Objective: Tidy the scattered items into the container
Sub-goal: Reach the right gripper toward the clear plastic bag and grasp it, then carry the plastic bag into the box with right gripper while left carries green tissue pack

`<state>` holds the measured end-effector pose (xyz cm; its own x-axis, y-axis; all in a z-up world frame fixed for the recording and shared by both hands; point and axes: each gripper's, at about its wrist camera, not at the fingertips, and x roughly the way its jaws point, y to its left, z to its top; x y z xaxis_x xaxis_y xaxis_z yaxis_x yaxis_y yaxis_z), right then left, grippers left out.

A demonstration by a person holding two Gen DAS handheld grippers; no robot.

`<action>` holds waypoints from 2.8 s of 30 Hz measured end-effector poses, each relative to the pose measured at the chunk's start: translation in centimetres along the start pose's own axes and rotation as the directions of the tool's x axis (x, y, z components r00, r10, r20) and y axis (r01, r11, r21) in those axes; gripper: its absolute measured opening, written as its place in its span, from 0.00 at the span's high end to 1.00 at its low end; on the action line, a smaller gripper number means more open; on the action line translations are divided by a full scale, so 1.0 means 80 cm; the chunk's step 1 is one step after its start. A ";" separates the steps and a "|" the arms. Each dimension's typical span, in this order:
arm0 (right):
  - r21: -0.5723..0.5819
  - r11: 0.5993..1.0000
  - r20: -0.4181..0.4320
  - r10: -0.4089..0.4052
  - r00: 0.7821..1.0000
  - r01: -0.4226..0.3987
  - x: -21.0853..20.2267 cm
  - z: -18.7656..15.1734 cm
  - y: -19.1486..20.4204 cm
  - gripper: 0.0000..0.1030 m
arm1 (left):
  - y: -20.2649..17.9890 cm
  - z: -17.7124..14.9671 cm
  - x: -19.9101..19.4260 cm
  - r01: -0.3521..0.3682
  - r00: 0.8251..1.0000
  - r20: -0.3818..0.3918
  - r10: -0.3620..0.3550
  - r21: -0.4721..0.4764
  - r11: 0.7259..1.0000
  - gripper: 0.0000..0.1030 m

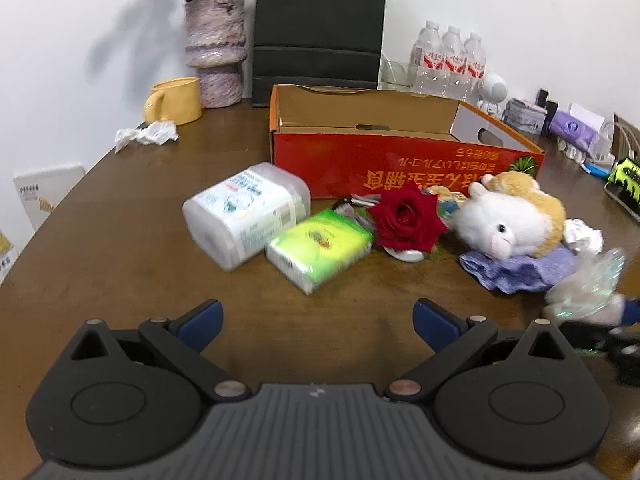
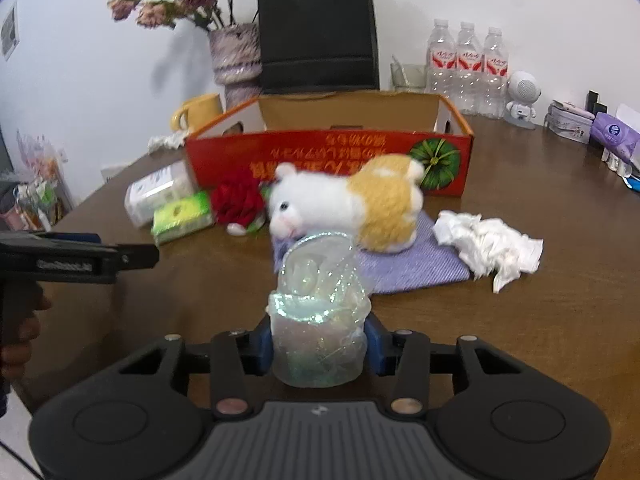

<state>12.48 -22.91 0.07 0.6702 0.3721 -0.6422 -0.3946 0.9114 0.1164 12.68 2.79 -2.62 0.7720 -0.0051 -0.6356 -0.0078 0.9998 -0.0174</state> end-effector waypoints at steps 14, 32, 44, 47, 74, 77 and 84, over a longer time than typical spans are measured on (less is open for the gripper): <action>0.045 0.998 0.105 -0.041 0.994 0.037 -0.007 0.049 -0.040 0.59 | -0.002 0.035 0.062 0.022 0.999 0.020 -0.027 0.197 0.980 0.04; 0.031 0.999 0.121 -0.019 0.992 0.015 -0.012 0.056 -0.043 0.59 | 0.011 0.045 0.012 0.173 0.981 0.072 -0.183 0.117 0.978 0.56; -0.055 0.998 0.150 -0.001 0.989 0.009 0.037 0.201 -0.061 0.59 | -0.020 0.209 0.034 0.182 0.972 0.136 -0.190 0.070 0.981 0.56; -0.053 0.998 0.094 -0.011 0.995 0.016 0.081 0.238 -0.063 0.59 | -0.030 0.235 0.077 0.155 0.984 0.079 -0.158 0.044 0.987 0.55; -0.072 0.992 -0.261 -0.119 0.958 0.104 0.283 0.268 -0.052 0.13 | -0.050 0.244 0.253 -0.024 0.972 -0.233 0.015 -0.035 0.999 0.01; -0.073 0.992 -0.248 -0.117 0.962 0.102 0.267 0.271 -0.050 0.03 | -0.049 0.246 0.234 -0.033 0.978 -0.206 0.026 -0.029 0.999 0.00; -0.052 0.996 -0.140 -0.082 0.987 0.075 0.194 0.275 -0.054 0.00 | -0.025 0.250 0.163 0.025 0.994 -0.102 -0.034 -0.088 0.996 0.00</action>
<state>38.41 -17.18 6.29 0.6054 0.2679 -0.7495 -0.3753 0.9265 0.0279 35.45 1.13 4.54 0.7032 -0.0405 -0.7098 -0.0447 0.9939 -0.1010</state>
